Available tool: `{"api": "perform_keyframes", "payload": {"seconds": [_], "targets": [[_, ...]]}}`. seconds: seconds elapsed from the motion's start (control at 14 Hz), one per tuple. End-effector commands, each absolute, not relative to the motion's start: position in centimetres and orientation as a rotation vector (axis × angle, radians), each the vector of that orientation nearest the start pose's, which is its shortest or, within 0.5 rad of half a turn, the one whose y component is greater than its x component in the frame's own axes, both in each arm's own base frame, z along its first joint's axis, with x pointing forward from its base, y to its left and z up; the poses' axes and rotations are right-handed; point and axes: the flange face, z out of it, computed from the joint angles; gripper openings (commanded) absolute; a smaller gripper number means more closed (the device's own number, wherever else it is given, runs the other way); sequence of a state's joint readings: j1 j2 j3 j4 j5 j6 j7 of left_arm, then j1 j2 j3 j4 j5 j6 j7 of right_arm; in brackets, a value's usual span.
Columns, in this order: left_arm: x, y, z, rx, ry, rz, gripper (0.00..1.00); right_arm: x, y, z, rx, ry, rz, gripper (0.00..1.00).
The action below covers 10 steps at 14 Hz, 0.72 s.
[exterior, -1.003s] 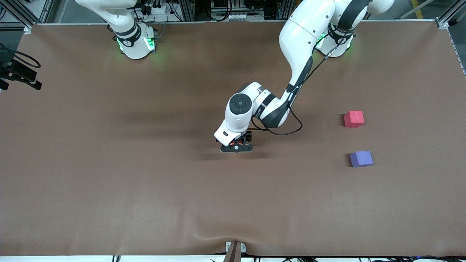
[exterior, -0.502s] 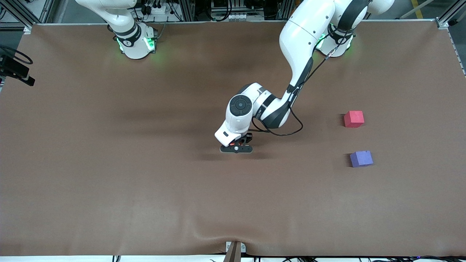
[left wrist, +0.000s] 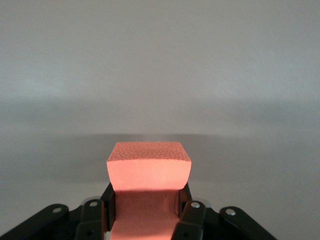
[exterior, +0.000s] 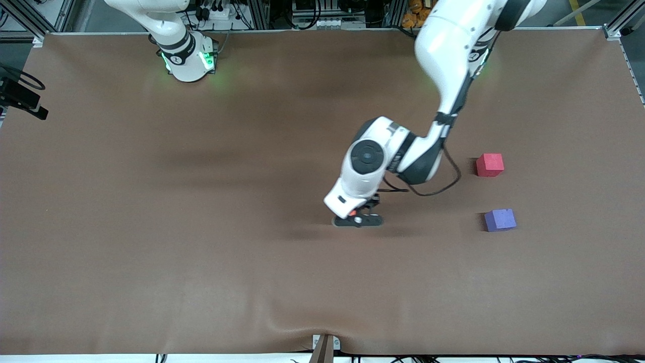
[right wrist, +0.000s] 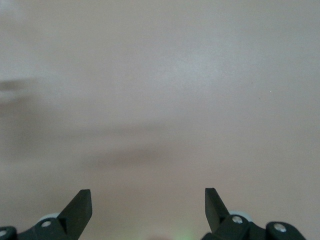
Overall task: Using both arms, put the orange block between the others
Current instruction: 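Carry the orange cube with the left gripper between the pink and purple cubes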
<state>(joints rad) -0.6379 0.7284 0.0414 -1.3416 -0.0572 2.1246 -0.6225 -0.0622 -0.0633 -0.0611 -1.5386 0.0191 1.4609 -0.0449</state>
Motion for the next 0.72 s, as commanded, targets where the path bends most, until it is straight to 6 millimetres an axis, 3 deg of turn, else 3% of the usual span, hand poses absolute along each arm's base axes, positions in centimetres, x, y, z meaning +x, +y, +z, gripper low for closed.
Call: {"api": "perform_keyframes", "payload": {"seconds": [0.0, 0.29, 0.5, 0.64], "targets": [[60.3, -37.7, 32.5, -3.177, -0.095, -0.021, 0.09, 51.9, -6.5, 66.9, -3.099, 0.153, 0.024, 1.0], [61.2, -26.3, 35.8, -3.17, -0.027, -0.016, 0.12, 51.9, -6.5, 66.9, -3.099, 0.15, 0.022, 1.0], [59.6, -19.8, 37.5, -3.16, -0.091, -0.01, 0.13, 51.9, -6.2, 66.9, -3.101, 0.136, 0.024, 1.0], [57.3, -15.9, 38.5, -3.146, -0.088, 0.0, 0.14, 51.9, -6.1, 66.9, -3.103, 0.13, 0.024, 1.0]]}}
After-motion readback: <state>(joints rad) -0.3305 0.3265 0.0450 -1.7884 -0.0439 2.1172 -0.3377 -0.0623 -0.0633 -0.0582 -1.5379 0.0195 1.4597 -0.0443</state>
